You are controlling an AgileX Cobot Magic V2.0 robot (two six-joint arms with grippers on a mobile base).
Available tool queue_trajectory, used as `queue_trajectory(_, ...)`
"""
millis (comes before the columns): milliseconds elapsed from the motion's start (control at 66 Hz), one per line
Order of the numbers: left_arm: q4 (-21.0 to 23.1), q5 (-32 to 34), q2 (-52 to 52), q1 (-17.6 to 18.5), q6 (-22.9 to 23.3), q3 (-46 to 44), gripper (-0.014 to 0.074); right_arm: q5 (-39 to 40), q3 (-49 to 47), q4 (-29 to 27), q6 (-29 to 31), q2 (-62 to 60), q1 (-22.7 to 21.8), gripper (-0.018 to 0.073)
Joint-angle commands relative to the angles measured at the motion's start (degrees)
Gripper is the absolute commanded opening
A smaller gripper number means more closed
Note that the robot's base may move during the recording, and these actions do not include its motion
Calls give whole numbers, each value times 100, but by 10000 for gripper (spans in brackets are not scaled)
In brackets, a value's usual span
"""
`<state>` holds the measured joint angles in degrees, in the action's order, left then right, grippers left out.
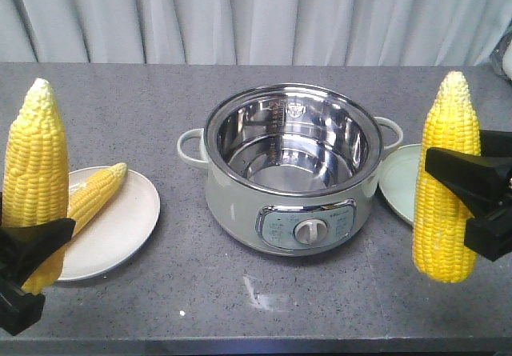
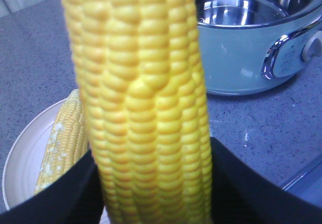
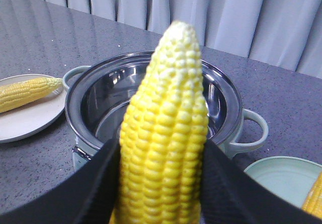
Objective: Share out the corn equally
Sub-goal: 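Turn the base away from the pot while holding both cobs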
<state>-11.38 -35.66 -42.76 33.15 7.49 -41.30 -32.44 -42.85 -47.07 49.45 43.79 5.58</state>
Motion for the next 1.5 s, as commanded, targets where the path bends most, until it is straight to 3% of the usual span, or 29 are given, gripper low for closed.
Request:
queue_trajectory(0,-7,328,33,26,2,-155,227,272,-144,-191,12,-23,-14,194)
queue_trajectory(1485,-7,316,33,26,2,-155,227,272,-144,-191,12,-23,-14,194)
